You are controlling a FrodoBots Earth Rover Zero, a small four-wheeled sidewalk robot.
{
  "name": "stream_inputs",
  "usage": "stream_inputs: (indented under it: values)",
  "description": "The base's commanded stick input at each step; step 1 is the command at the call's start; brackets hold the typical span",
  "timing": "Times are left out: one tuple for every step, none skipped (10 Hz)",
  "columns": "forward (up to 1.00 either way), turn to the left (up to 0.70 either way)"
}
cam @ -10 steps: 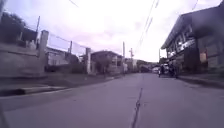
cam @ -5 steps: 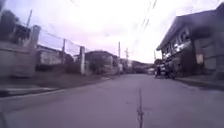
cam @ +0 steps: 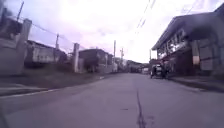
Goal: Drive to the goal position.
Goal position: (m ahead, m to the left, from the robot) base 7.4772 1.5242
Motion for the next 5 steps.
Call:
stream_inputs:
  values:
    - [0.70, -0.35]
    - [0.70, -0.35]
    - [0.70, -0.35]
    - [0.70, -0.35]
    - [0.70, -0.35]
